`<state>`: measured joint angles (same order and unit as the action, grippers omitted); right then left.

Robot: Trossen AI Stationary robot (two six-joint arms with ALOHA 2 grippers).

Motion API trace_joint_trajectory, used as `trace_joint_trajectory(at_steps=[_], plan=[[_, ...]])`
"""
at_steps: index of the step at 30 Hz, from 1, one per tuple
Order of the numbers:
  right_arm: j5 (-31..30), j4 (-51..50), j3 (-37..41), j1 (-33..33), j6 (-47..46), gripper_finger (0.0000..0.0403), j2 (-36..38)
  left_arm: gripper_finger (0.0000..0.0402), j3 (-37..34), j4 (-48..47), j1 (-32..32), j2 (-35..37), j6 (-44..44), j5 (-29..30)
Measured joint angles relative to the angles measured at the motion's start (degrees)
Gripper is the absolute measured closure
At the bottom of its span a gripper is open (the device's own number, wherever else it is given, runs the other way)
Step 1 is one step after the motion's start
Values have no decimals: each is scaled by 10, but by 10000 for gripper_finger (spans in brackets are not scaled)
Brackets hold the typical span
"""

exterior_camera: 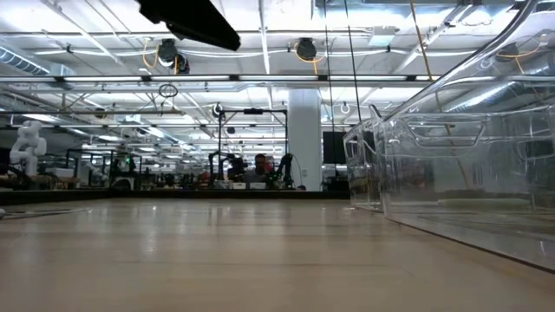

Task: Sort silverware by color (type)
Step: Put the blue knife into the bottom left transparent bin

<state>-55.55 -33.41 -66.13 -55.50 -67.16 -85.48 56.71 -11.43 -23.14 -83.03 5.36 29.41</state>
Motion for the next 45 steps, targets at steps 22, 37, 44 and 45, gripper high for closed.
trace_joint_trajectory(at_steps=[22,37,44,45], plan=[[163,-43,0,7,-198,349,-52,295,0,-70,-67,-2,116,0],[259,-50,0,26,-322,348,-107,295,1,-70,-73,-2,124,0],[288,-52,0,38,-333,348,-110,295,1,-70,-73,-2,126,1],[288,-52,0,38,-329,348,-110,295,1,-70,-73,-2,126,1]])
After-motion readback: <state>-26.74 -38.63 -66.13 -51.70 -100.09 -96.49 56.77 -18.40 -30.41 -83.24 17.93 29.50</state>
